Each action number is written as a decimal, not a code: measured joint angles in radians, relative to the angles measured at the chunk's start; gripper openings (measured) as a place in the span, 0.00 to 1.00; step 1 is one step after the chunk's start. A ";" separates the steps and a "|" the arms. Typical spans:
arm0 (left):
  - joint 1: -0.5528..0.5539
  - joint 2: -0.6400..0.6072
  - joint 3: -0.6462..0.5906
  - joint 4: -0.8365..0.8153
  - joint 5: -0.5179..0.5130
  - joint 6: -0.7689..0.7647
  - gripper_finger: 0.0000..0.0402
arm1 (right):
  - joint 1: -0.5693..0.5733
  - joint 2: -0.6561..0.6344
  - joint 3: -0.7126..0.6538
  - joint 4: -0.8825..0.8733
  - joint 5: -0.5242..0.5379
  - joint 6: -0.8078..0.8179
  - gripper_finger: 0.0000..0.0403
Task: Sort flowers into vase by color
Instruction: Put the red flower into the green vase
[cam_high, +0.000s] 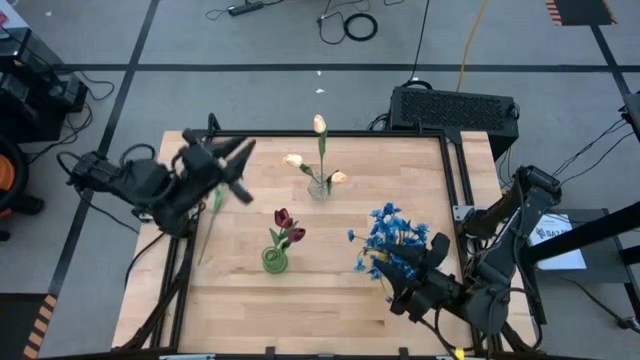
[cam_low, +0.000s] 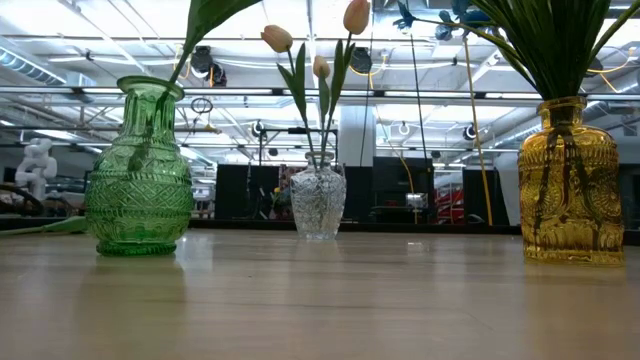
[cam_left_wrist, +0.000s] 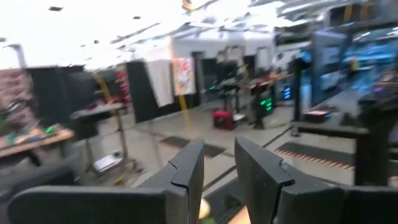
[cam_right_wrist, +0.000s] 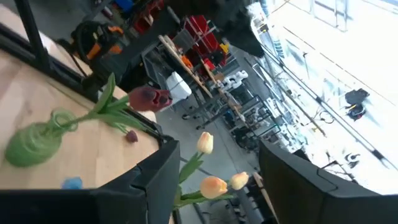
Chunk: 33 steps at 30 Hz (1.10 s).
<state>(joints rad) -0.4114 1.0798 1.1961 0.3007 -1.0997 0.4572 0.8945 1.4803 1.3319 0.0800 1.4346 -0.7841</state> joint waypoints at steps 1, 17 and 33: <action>0.030 0.000 0.023 -0.062 -0.004 -0.042 0.24 | -0.001 0.000 0.000 -0.011 0.001 -0.007 0.52; 0.496 0.000 0.267 -0.909 0.221 -0.638 0.24 | -0.005 -0.032 0.000 -0.227 -0.001 0.115 0.52; 0.738 0.235 0.265 -1.769 0.470 -1.225 0.24 | -0.005 -0.034 0.000 -0.304 -0.001 0.175 0.52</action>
<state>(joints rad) 0.3262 1.3151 1.4611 -1.4683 -0.6293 -0.7677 0.8894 1.4464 1.3319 -0.2235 1.4334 -0.6088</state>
